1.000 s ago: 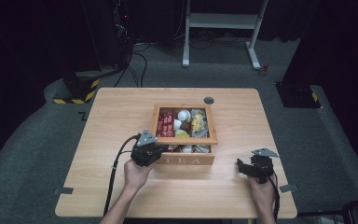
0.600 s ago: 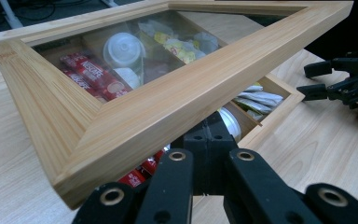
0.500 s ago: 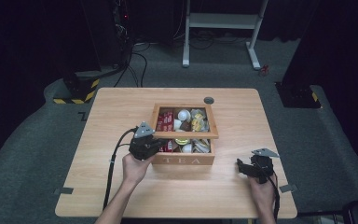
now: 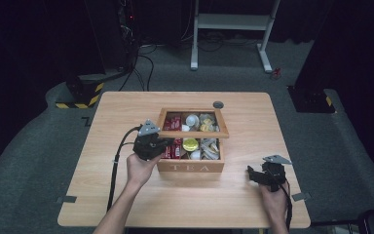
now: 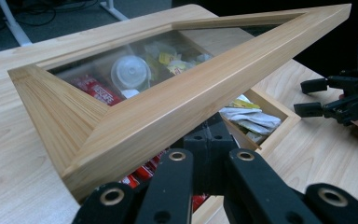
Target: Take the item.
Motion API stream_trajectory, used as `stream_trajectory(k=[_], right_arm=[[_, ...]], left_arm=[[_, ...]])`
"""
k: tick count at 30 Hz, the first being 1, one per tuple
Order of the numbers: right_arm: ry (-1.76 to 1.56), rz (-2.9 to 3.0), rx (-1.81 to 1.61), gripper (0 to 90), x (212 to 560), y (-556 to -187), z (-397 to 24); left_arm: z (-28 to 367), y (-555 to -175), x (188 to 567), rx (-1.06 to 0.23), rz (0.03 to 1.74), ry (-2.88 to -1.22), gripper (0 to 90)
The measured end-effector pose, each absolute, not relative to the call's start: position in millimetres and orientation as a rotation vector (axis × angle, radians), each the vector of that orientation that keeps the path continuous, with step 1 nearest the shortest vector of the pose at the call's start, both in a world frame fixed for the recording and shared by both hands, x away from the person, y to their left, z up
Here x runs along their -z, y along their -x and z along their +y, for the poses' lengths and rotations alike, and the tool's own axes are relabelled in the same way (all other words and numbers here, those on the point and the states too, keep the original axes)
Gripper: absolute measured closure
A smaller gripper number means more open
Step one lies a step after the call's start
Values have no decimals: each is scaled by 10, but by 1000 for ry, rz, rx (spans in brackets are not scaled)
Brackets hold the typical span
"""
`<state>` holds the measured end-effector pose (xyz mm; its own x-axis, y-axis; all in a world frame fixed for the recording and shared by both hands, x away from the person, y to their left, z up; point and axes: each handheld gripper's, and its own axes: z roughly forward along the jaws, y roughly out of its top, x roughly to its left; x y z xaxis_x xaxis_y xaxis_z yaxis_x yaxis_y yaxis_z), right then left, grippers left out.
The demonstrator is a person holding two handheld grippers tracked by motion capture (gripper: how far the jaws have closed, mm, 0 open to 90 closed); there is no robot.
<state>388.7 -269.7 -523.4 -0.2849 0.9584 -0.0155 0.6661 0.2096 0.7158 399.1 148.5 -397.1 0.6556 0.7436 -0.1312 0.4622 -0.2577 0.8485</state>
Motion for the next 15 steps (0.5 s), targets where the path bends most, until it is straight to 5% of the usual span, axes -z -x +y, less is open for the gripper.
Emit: stream_trajectory(k=[15], right_arm=[[-1512, 2021, -847, 225, 5232, -3875, -2683]], left_arm=[[1503, -4126, 3775, -375, 957, -1894, 900]])
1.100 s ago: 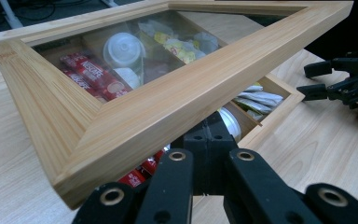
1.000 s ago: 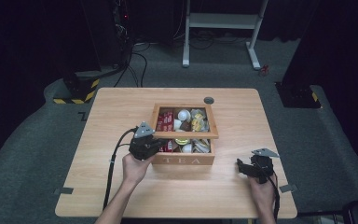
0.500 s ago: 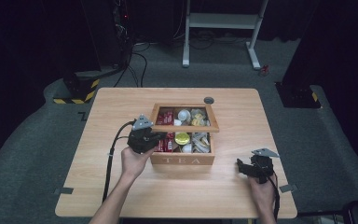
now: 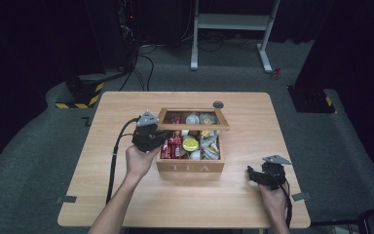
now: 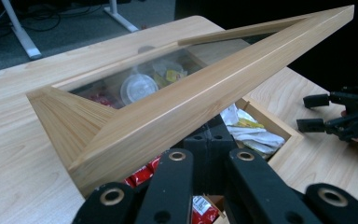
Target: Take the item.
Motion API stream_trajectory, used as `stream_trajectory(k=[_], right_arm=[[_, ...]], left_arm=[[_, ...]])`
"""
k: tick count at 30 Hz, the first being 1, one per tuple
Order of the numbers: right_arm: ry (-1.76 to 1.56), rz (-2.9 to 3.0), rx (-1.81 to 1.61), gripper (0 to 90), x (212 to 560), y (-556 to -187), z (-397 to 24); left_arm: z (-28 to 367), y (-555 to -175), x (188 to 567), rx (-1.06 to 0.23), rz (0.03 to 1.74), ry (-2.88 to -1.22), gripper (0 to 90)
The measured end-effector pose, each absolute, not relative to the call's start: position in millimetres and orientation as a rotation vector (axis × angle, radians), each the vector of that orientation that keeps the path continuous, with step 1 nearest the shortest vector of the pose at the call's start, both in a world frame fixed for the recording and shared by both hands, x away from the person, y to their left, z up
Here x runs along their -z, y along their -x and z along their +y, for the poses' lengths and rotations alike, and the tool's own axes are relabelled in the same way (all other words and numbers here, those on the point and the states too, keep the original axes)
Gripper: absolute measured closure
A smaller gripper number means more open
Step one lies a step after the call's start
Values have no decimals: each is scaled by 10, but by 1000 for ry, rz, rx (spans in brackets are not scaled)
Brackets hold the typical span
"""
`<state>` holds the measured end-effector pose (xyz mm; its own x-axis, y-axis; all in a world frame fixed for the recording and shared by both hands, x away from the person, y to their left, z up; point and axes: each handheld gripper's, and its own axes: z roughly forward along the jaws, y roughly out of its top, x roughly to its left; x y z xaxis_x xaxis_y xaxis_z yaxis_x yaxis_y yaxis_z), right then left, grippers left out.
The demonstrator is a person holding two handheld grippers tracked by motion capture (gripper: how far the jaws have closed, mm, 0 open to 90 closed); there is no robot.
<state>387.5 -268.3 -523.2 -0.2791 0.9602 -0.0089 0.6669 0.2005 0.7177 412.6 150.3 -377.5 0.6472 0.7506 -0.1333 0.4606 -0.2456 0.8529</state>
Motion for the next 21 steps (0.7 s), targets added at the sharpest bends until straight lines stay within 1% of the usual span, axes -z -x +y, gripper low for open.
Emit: stream_trajectory(k=[2, 9, 12, 16, 21], right_arm=[[-1490, 2035, -852, 257, 5228, -3864, -2675], [-1417, 2101, -999, 279, 5175, -3815, -2590], [-1363, 2102, -1090, 297, 5088, -3779, -2545], [-1289, 2089, -1200, 347, 4969, -3740, -2490], [-1231, 2107, -1280, 376, 4869, -3744, -2398]], left_arm=[[1507, -4145, 3753, -382, 954, -1889, 900], [1515, -4203, 3682, -386, 953, -1879, 900], [1522, -4231, 3655, -385, 952, -1874, 900], [1525, -4258, 3632, -387, 956, -1871, 900], [1529, -4291, 3614, -378, 963, -1865, 900]])
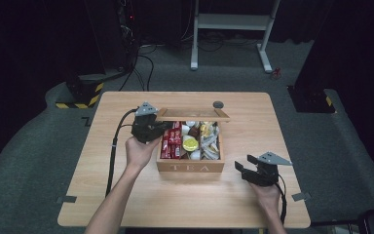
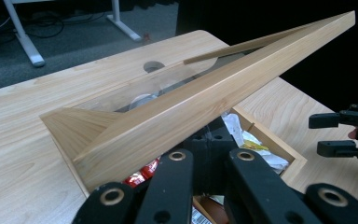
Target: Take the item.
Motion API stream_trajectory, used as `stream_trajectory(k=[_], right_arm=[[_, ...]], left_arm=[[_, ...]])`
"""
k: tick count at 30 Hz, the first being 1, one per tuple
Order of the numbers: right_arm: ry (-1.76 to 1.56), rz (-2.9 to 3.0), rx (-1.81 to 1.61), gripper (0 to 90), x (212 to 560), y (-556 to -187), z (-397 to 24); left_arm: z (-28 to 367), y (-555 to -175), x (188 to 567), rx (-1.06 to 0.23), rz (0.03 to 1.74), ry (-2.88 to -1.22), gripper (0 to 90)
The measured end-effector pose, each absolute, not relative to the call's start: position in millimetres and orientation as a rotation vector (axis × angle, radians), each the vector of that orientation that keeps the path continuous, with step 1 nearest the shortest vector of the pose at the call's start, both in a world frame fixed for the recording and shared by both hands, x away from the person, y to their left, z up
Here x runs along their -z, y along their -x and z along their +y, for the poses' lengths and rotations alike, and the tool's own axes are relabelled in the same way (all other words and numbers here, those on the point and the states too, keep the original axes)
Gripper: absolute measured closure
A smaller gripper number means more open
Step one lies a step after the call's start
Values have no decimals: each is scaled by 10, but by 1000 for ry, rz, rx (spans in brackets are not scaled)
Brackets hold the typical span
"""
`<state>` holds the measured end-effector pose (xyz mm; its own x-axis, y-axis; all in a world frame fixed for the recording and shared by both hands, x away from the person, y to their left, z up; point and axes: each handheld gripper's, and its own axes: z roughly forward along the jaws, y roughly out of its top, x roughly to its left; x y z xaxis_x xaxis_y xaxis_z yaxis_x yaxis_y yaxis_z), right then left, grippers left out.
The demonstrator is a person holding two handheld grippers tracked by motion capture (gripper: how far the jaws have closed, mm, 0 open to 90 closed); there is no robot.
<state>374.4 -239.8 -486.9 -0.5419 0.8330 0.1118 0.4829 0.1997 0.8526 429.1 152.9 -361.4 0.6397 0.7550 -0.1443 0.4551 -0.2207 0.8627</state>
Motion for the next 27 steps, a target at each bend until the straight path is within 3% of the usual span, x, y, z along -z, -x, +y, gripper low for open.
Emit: stream_trajectory(k=[21, 27], right_arm=[[-1022, 2233, -1363, 402, 4578, -3934, -1722], [-1005, 2220, -1336, 369, 4528, -3998, -1572]], left_arm=[[1526, -4358, 3557, -393, 958, -1871, 900], [1525, -4395, 3516, -394, 962, -1877, 900]])
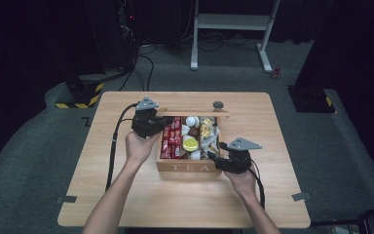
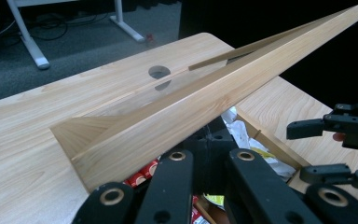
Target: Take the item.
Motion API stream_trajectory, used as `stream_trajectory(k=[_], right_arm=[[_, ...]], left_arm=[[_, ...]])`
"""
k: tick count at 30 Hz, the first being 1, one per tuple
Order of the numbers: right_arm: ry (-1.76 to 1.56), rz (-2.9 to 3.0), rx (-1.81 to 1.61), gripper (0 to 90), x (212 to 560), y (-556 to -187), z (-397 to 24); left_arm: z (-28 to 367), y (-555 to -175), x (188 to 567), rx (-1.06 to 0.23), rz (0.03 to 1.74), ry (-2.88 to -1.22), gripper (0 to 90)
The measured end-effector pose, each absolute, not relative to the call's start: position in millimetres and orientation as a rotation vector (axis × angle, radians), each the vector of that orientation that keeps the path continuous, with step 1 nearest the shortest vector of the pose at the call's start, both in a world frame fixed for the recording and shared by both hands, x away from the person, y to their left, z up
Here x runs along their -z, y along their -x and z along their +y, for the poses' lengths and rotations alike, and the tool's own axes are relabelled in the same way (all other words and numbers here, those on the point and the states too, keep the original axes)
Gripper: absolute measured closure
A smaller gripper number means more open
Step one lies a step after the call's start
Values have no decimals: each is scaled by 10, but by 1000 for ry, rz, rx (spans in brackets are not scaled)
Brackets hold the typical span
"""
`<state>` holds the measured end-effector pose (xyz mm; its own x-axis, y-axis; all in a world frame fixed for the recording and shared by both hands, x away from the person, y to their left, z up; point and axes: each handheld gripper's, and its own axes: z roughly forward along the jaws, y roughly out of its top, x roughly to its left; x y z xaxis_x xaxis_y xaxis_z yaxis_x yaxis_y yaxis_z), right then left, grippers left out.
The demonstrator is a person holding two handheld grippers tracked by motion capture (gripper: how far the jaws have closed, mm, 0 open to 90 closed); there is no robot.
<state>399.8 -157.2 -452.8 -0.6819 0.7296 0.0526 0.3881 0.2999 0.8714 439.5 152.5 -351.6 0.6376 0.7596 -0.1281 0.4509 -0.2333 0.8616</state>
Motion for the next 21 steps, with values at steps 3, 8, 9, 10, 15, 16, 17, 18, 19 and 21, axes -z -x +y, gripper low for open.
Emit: stream_trajectory(k=[3, 8, 9, 10, 15, 16, 17, 18, 19, 21], right_arm=[[-992, 2253, -1326, 359, 4507, -4042, -1491], [-978, 2288, -1327, 336, 4484, -4112, -1372], [-979, 2292, -1326, 330, 4482, -4124, -1350], [-984, 2297, -1321, 321, 4481, -4136, -1323], [-961, 2325, -1299, 305, 4496, -4171, -1183], [-956, 2330, -1295, 302, 4496, -4178, -1153], [-951, 2337, -1291, 299, 4495, -4186, -1124], [-949, 2343, -1285, 296, 4492, -4192, -1094], [-940, 2346, -1278, 295, 4486, -4203, -1065], [-933, 2350, -1270, 298, 4477, -4219, -1014]], left_arm=[[1538, -4413, 3507, -394, 954, -1873, 900], [1538, -4416, 3507, -394, 954, -1868, 900], [1536, -4416, 3507, -391, 956, -1866, 900], [1537, -4417, 3506, -388, 957, -1863, 900], [1542, -4424, 3506, -385, 955, -1854, 900], [1543, -4424, 3507, -385, 954, -1854, 900], [1544, -4424, 3506, -384, 953, -1854, 900], [1545, -4425, 3506, -382, 953, -1853, 900], [1546, -4426, 3506, -380, 952, -1854, 900], [1549, -4428, 3504, -376, 952, -1854, 900]])
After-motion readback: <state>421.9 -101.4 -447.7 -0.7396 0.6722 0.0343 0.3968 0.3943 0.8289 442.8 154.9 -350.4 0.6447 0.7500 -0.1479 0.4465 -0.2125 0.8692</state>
